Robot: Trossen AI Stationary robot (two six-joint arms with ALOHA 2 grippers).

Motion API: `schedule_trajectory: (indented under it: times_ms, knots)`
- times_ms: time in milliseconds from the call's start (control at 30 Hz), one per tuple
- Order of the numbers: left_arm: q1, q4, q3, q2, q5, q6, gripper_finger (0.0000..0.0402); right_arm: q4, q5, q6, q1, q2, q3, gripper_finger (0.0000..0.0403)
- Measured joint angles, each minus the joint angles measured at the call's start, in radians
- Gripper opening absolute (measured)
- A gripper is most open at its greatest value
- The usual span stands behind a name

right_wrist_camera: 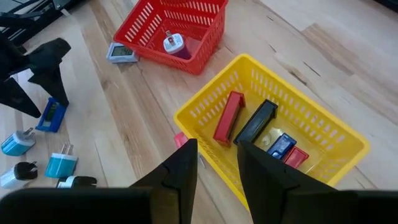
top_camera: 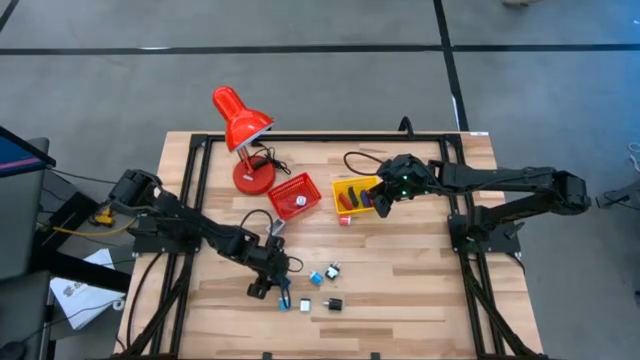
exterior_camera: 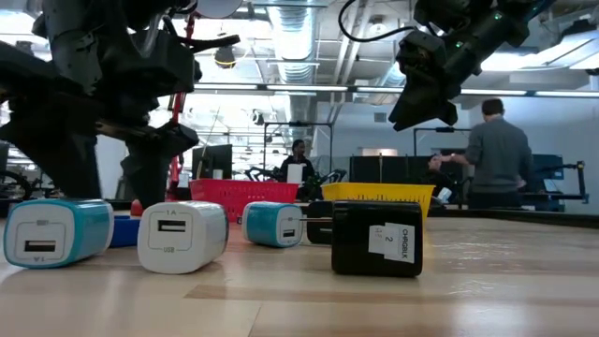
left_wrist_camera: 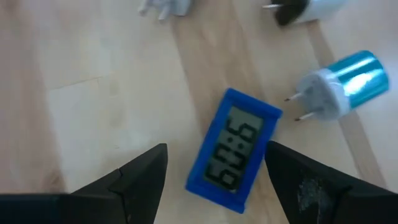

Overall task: Pick & Place Office items
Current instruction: Put the dark blue digital timer into the yellow bin

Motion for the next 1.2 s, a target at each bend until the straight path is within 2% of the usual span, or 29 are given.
schedule_trajectory:
  times_ms: [133,467,567,767,833,1033,1200]
  knots:
    - [-0.013,0.004,-0.001,0.021,0.034,0.056,0.0263,0.000,0.000,0.000,0.000,0.000,0.000,0.0109]
    - [-0.018,0.007,0.007,0.110,0.010,0.067,0.0255,-0.001,0.000,0.000,0.000,0.000,0.000,0.0109]
    - [-0.017,0.019,0.002,0.088,0.006,0.068,0.0230,-0.003,0.000,0.000,0.000,0.000,0.000,0.0109]
    - [-0.018,0.022,-0.002,0.050,-0.043,0.068,0.0154,0.000,0.003,-0.004,0.000,0.000,0.000,0.0109]
    - [-0.018,0.030,-0.003,0.049,-0.048,0.060,0.0144,0.006,0.003,-0.023,0.000,0.000,0.000,0.0109]
    - [-0.010,0.081,-0.003,0.049,0.012,-0.066,0.0145,0.079,-0.005,-0.100,0.021,0.000,0.000,0.0109]
    - [0.029,0.153,-0.003,0.038,0.106,-0.272,0.0152,0.224,-0.071,-0.205,0.070,0.000,0.000,0.0129]
